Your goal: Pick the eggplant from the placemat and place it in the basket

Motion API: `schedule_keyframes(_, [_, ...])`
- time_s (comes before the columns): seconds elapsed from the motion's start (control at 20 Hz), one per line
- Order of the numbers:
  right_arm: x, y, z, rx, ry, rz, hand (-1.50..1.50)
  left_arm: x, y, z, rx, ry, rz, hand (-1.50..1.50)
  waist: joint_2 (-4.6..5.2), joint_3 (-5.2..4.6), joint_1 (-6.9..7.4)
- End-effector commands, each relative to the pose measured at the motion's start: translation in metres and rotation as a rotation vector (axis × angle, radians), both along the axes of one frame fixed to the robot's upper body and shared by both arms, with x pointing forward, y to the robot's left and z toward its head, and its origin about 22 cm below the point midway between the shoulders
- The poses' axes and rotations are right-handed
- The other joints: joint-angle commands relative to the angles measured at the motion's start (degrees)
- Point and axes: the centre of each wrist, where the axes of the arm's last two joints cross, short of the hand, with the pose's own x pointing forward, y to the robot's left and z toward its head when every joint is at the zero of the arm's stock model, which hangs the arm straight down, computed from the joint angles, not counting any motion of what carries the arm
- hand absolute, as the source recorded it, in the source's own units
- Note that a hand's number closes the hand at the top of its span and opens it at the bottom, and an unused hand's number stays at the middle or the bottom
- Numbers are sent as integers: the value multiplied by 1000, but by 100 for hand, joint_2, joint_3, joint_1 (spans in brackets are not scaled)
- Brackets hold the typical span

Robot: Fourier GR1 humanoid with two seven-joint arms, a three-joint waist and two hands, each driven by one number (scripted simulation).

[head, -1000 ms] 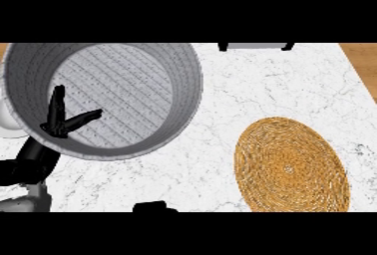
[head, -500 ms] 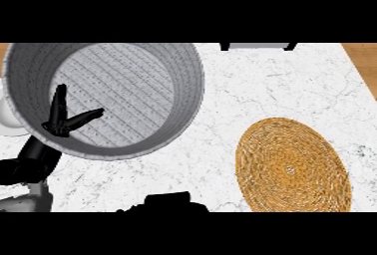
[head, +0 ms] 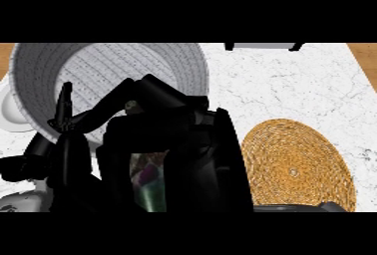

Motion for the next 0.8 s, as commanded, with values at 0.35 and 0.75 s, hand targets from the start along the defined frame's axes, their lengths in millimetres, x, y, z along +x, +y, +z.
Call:
schedule_keyframes(0.35, [86,12,21,48,175,-124,150,13,-13,8,-13,31,-52,0,64,14,13])
schedule_keyframes(0.75, [124,5,-27,23,166,-130,150,3,-13,11,11,37,-50,0,61,17,27])
